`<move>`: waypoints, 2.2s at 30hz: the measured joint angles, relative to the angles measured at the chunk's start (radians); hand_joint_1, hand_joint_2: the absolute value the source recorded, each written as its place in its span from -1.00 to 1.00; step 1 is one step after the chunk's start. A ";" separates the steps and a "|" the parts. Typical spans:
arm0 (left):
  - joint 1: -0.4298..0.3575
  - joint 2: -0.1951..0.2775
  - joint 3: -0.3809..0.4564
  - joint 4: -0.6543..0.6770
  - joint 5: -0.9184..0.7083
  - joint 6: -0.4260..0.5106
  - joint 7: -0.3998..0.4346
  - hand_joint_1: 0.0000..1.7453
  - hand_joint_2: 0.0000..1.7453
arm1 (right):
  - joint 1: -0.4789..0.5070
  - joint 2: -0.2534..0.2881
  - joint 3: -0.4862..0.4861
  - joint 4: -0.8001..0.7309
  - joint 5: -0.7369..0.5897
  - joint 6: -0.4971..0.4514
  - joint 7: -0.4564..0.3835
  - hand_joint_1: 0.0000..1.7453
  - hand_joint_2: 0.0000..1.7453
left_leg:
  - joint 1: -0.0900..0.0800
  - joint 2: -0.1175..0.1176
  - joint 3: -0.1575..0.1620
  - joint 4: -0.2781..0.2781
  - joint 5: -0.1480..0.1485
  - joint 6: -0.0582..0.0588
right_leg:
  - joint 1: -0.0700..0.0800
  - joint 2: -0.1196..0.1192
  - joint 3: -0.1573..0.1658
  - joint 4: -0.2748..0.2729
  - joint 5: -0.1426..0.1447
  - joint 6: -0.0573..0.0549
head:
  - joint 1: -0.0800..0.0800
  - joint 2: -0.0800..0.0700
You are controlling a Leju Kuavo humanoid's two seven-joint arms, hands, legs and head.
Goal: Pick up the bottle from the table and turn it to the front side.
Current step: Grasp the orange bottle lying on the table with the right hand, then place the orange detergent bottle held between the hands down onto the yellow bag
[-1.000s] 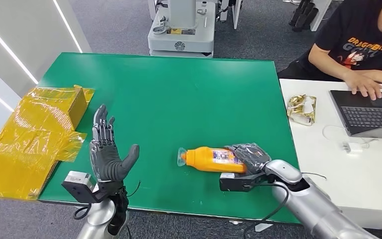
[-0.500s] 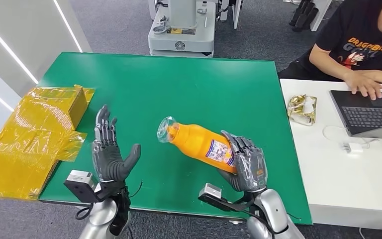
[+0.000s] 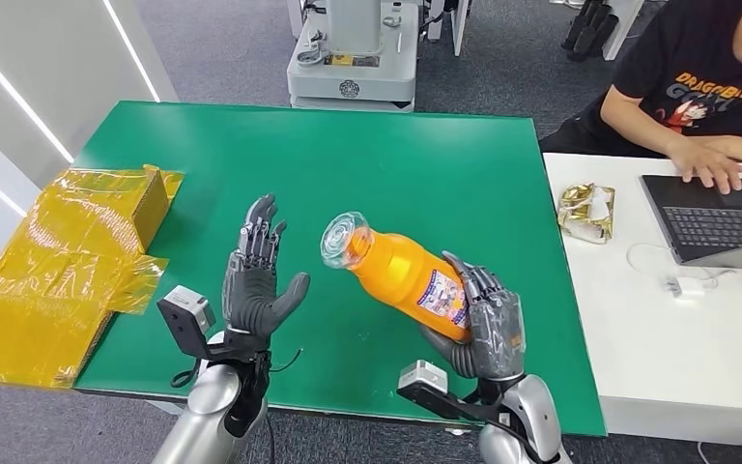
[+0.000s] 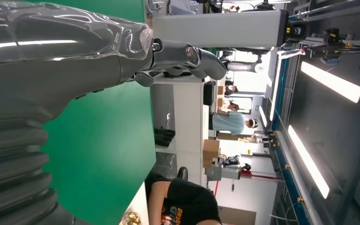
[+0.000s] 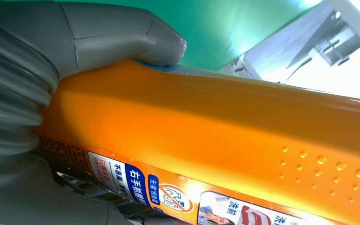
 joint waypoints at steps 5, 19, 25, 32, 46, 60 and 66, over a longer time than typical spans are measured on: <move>-0.008 -0.002 -0.008 0.000 -0.015 0.001 0.002 -1.00 1.00 | -0.003 0.006 -0.009 -0.003 -0.032 0.048 -0.015 1.00 1.00 | 0.000 0.000 0.000 0.000 0.000 0.000 | 0.000 0.000 0.000 0.000 0.000 0.000 | 0.000 0.000; -0.014 -0.014 -0.010 0.001 -0.025 -0.028 0.003 -1.00 1.00 | -0.108 0.011 -0.012 0.082 -0.123 0.292 -0.032 1.00 1.00 | 0.000 0.000 0.000 0.000 0.000 0.000 | 0.000 0.000 0.000 0.000 0.000 0.000 | 0.000 0.000; -0.022 -0.024 -0.010 0.009 -0.028 -0.043 0.006 -1.00 1.00 | -0.175 0.039 -0.008 0.139 -0.102 0.324 -0.029 1.00 1.00 | 0.000 0.000 0.000 0.000 0.000 0.000 | 0.000 0.000 0.000 0.000 0.000 0.000 | 0.000 0.000; -0.046 -0.038 -0.010 0.023 -0.028 -0.056 0.027 -1.00 1.00 | -0.270 0.061 0.029 0.216 -0.061 0.398 -0.024 1.00 1.00 | 0.000 0.000 0.000 0.000 0.000 0.000 | 0.000 0.000 0.000 0.000 0.000 0.000 | 0.000 0.000; -0.051 -0.040 -0.003 0.035 -0.026 -0.059 0.048 -1.00 1.00 | -0.388 0.097 0.094 0.359 -0.042 0.486 -0.034 1.00 1.00 | 0.000 0.000 0.000 0.000 0.000 0.000 | 0.000 0.000 0.000 0.000 0.000 0.000 | 0.000 0.000; -0.050 -0.040 0.013 0.053 -0.026 -0.059 0.056 -1.00 1.00 | -0.443 0.109 0.170 0.496 -0.067 0.581 -0.109 1.00 1.00 | 0.000 0.000 0.000 0.000 0.000 0.000 | 0.000 0.000 0.000 0.000 0.000 0.000 | 0.000 0.000; -0.049 -0.040 0.015 0.054 -0.026 -0.056 0.056 -1.00 1.00 | -0.449 0.109 0.185 0.512 -0.085 0.590 -0.137 1.00 1.00 | 0.000 0.000 0.000 0.000 0.000 0.000 | 0.000 0.000 0.000 0.000 0.000 0.000 | 0.000 0.000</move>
